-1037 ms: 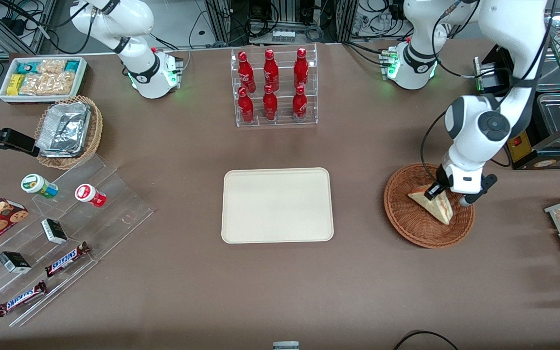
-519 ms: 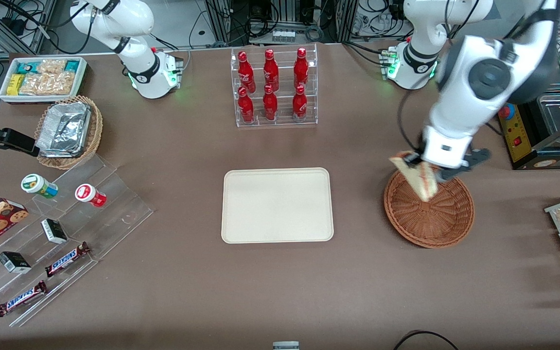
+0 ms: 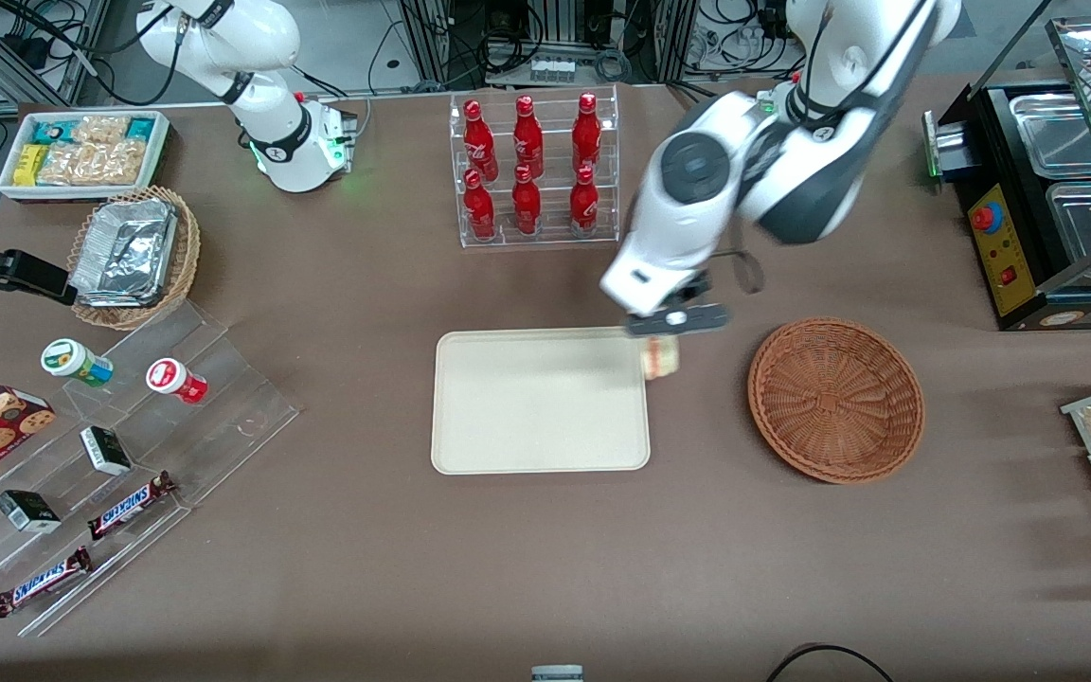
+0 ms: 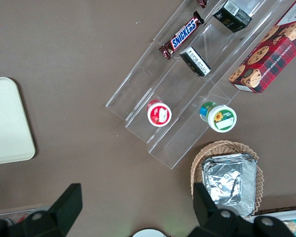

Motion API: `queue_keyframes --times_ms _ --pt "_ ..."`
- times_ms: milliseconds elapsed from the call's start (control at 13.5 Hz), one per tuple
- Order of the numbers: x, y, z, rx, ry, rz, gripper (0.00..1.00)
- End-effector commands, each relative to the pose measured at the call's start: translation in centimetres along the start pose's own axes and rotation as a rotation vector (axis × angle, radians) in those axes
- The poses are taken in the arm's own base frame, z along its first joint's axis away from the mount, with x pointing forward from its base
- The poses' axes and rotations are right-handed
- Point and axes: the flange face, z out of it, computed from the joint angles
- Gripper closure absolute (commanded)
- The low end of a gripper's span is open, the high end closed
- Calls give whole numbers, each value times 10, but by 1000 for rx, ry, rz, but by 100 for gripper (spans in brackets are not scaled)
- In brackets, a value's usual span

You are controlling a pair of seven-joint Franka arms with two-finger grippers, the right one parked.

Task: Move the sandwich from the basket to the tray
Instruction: 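Carry the sandwich over the cream tray and lower it upright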

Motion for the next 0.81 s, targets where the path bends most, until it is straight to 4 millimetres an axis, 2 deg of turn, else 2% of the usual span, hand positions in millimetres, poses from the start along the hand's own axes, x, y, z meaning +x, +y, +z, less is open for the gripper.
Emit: queue_keyframes --times_ms 0,148,370,593,741 --pt "23 62 40 35 42 -12 100" --pt "20 97 71 33 101 -6 100" --pt "14 129 107 -48 151 17 100" --pt "13 144 148 -13 161 63 100" --pt "10 147 169 15 169 99 100"
